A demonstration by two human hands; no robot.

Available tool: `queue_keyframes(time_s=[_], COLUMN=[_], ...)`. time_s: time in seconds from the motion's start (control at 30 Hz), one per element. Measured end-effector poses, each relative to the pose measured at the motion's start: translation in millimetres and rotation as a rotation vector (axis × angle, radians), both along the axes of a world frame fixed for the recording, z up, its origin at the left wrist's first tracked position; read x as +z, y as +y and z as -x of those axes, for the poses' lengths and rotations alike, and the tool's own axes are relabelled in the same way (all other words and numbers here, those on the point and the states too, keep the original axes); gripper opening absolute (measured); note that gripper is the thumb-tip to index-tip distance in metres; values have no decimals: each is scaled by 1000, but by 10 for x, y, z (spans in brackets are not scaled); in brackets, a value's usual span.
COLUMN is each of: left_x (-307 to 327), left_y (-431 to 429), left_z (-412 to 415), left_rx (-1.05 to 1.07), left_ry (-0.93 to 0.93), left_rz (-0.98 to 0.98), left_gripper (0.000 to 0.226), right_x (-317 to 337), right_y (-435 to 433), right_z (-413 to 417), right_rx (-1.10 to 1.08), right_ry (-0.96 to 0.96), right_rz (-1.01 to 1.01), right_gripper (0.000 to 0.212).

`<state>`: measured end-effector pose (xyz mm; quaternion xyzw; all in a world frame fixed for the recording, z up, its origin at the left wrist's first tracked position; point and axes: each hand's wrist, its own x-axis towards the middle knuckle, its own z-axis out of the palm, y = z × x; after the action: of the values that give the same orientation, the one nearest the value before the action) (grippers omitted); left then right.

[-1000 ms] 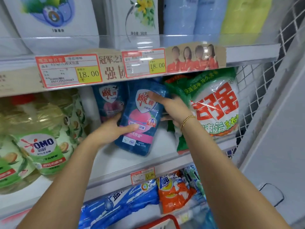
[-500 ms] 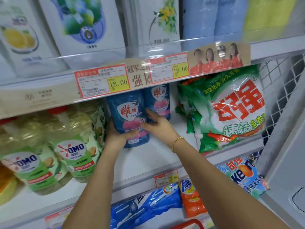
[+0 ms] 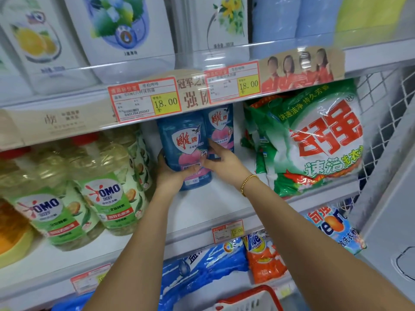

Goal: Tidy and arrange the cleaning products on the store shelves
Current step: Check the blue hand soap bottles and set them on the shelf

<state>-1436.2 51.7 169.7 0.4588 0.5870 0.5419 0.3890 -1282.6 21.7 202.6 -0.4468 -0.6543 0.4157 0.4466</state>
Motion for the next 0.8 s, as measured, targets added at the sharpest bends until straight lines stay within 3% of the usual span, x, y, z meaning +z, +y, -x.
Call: queue_keyframes(time_s=[0.17, 0.23, 0.33, 0.4, 0.47, 0.6, 0.7, 0.8], left_x=[-24, 26, 138, 119, -96, -985, -1754, -2128], left_y=[-220, -401, -937, -1342, -1661, -2112, -2301, -2447], left_z=[-67, -155, -457, -761, -1132, -1838, -2059, -2055], left_rx=[52, 147, 205, 48, -218, -735, -879, -918], left_ry=[164, 197, 177, 180, 245, 495, 663, 922], left_rz=[-75, -100, -288, -376, -311, -54, 125, 107], left_gripper=[79, 61, 39, 19, 5, 16, 6, 16], right_x=[42, 88, 71, -55, -307, -1061, -1582, -1904], right_y=[-249, -458, -947, -1266, -1534, -2021, -2338, -2368], right_z=[-268, -501, -1014, -1445, -1934, -2804, -2972, -2864], right_rx=[-60, -88, -160, -257, -407, -631, -478, -373], right_ry=[-102, -184, -238, -282, -344, -533, -788, -916], right_rz=[42, 23, -7, -10, 39, 329, 618, 542], right_gripper=[45, 32, 14, 22, 26, 28, 65, 75])
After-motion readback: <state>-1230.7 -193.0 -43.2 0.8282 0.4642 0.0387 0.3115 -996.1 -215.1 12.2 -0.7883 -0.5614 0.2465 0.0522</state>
